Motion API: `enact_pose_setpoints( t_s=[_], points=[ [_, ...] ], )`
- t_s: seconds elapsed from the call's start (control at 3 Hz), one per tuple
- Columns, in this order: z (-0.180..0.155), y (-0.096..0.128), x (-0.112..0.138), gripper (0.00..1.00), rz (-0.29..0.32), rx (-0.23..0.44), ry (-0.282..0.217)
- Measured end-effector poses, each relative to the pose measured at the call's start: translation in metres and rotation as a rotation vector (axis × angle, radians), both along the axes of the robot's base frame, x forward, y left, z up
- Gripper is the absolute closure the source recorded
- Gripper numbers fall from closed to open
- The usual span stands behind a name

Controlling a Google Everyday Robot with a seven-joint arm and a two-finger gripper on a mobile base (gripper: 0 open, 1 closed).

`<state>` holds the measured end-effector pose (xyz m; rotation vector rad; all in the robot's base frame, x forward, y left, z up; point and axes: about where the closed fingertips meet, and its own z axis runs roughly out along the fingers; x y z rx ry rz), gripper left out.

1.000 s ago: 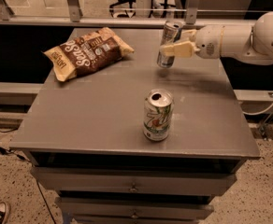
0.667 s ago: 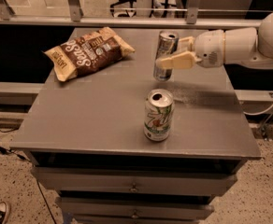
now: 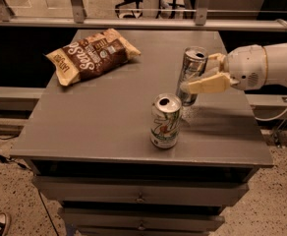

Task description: Move redbull can near 7up can

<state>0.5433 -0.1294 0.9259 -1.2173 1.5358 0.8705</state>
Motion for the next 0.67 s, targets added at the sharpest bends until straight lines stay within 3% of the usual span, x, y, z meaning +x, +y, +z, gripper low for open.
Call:
enact_pose_setpoints(
  t_s=[0.67],
  points=[
    [-0.026, -0.027, -0.046, 1.00, 0.095, -0.001, 0.042]
  ],
)
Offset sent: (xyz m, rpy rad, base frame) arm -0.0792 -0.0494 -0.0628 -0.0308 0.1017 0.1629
